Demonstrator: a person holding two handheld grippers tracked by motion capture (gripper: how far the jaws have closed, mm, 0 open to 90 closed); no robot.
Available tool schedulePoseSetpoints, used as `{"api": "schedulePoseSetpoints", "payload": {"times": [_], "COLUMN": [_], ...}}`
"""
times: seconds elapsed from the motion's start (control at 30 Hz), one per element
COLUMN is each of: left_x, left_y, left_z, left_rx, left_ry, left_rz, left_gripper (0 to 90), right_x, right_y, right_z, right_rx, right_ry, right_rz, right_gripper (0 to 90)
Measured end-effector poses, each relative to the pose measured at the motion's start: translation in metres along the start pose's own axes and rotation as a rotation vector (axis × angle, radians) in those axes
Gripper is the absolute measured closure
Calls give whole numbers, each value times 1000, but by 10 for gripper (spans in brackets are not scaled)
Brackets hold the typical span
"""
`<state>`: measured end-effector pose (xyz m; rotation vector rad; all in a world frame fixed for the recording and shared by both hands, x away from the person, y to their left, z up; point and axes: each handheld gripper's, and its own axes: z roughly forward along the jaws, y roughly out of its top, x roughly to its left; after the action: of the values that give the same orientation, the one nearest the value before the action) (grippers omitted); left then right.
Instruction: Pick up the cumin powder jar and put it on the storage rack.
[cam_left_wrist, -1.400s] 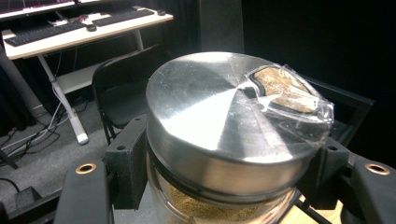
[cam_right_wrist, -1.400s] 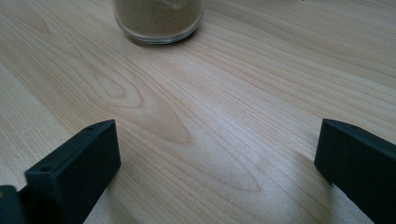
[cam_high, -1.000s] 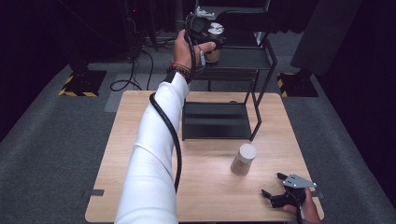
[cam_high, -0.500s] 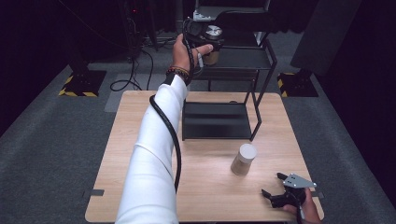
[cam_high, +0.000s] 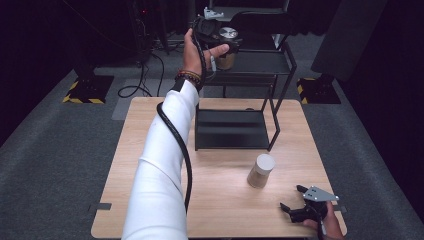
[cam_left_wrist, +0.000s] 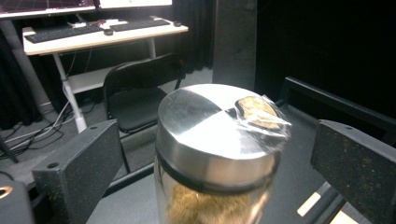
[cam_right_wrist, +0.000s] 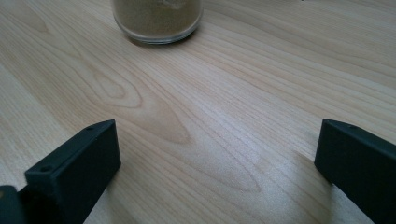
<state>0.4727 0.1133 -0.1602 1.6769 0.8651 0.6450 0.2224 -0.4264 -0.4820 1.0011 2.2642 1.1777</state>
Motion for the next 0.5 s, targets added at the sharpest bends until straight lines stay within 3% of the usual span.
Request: {"api": "schedulePoseSetpoints", "payload": {"times": [0.1, 0.5], "left_x": [-4, -12], "left_y": [2, -5], "left_z": [-9, -38], "left_rx": [2, -11], "left_ry": [2, 0], "left_rz": [25, 31], "left_gripper": [5, 4], "right_x": [0, 0], "right_y": [0, 0], "right_z": [0, 0], "right_rx": [0, 0], "right_ry": [0, 0], "right_rz": [0, 1], "right_gripper": [0, 0]}}
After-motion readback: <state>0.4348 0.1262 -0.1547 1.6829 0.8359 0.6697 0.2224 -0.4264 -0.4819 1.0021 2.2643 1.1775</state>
